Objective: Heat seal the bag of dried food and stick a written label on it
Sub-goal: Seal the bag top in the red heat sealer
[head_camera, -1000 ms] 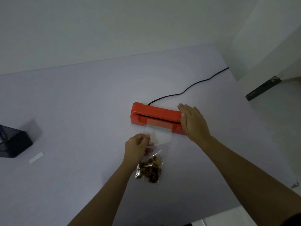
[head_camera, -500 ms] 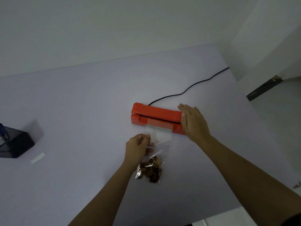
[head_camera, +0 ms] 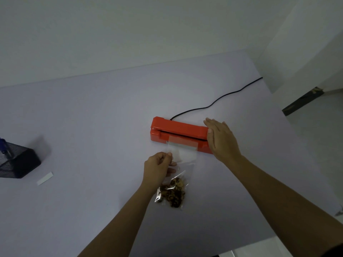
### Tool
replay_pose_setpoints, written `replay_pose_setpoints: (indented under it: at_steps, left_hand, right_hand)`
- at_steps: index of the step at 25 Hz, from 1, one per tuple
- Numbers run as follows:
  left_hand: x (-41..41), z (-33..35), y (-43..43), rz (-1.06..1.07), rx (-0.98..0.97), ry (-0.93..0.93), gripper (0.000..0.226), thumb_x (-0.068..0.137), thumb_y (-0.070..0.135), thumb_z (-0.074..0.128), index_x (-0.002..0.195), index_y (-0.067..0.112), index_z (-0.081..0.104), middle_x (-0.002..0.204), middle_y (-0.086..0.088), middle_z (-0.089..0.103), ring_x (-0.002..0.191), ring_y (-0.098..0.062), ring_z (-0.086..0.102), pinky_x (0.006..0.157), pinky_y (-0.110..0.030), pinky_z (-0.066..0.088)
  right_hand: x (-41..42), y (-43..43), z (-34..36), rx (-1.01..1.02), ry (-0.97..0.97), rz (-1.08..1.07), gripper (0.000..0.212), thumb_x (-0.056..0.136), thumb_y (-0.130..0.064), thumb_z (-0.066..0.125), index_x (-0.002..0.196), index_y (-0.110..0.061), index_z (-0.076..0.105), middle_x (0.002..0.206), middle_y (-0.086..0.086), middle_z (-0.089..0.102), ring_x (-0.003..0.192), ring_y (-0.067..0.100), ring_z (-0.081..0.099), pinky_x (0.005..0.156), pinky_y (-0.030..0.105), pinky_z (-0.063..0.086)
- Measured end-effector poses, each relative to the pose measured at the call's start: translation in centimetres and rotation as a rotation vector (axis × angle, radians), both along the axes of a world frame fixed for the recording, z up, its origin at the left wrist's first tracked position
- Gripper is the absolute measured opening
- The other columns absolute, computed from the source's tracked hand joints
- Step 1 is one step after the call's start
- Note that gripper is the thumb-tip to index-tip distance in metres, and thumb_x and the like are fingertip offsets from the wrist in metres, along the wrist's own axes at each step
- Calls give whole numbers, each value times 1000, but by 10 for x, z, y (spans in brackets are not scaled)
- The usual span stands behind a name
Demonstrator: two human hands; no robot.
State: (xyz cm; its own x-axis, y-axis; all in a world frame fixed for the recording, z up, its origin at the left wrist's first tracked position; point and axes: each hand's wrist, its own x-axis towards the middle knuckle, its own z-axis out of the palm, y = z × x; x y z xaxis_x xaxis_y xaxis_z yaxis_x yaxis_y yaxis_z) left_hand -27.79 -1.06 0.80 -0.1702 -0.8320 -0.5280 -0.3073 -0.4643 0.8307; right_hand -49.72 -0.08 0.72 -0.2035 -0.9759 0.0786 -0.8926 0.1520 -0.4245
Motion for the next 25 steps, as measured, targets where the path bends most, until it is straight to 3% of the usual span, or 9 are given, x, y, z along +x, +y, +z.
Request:
replay_pose_setpoints:
  at_steps: [13,19,23,25]
  left_hand:
    - [0,1,0,4,-3,19,23,93,22,54,79,8,66,74,-10,72,52,-15,67,53,-25,57]
    - [0,0,0,7,7,33,23,93,22,54,83,5,67,77,-12,72,55,-18,68,54,-25,57]
    - [-1,0,0,16,8,40,22,93,22,54,81,9,67,77,-12,72,57,-19,68,53,-24,56]
    - [-1,0,0,12,7,39,21,93,23,55,82,9,67,77,-12,72,58,-21,68,54,-25,56]
  right_hand:
    - [-1,-1,0,-3,-12,17,57,92,-32,15,130,-7,49,136,10,52,131,24,43,113,35,19]
    - [-10,-3,4,57,49,97,60,92,-37,10,139,-11,36,147,6,39,140,20,27,115,32,9]
    - [-20,1,25,140,-29,224,56,93,-37,27,144,-15,24,152,4,28,142,18,17,115,34,5]
    - [-21,2,45,134,28,288,59,90,-35,38,142,-12,25,141,9,40,131,23,34,114,38,16]
